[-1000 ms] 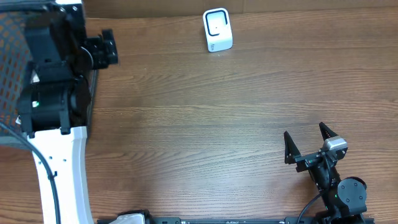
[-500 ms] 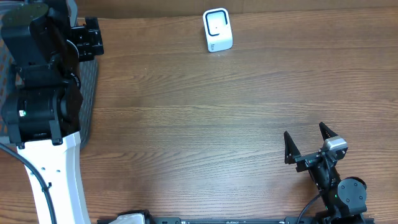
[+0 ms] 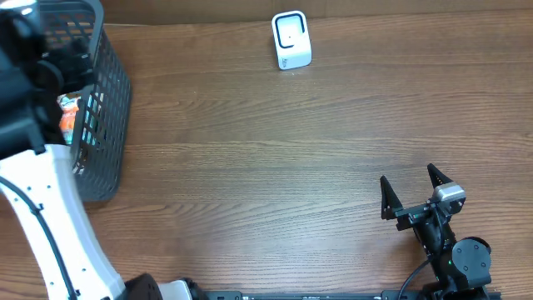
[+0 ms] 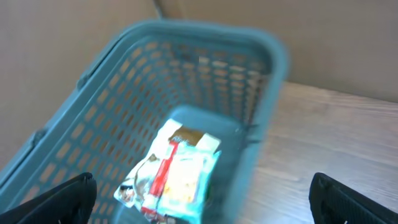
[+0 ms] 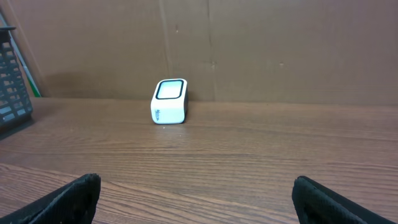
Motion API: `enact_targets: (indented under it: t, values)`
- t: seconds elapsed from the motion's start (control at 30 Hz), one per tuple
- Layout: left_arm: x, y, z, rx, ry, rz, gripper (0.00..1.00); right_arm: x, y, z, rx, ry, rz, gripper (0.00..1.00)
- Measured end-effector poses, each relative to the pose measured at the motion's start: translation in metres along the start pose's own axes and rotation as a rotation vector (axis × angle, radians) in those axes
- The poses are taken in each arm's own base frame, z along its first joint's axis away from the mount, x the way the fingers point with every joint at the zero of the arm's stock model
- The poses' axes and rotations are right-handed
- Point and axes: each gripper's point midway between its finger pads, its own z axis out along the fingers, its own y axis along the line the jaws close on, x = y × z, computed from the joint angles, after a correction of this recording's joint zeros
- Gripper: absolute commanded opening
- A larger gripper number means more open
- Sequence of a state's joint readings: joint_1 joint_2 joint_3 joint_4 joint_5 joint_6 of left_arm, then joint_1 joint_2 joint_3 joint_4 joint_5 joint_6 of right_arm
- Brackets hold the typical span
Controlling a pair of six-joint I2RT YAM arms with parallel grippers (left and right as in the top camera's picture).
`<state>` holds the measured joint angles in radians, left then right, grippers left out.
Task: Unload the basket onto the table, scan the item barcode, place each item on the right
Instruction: 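Lower the left gripper into the basket and grasp a snack pack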
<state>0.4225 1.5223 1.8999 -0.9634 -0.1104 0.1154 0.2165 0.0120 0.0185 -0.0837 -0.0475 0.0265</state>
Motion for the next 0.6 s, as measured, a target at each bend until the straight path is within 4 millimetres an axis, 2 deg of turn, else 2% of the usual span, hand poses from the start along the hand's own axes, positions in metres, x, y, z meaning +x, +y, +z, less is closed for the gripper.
enact_targets:
  t: [0.17,0.3,0.43,0.6]
  values:
    - [0.020,0.041,0.022,-0.013,0.068,-0.059,1.00,0.000,0.000,0.000,0.000,0.000,0.000,1.00]
    - [0.043,0.064,0.044,-0.001,0.146,-0.036,1.00,0.000,0.000,0.000,0.000,0.000,0.000,1.00]
    - [0.061,0.066,0.065,0.034,0.212,0.012,0.99,0.000,0.000,0.000,0.000,0.000,0.000,1.00]
    - [0.079,0.060,0.089,0.087,0.274,0.068,1.00,0.000,0.000,0.000,0.000,0.000,0.000,1.00]
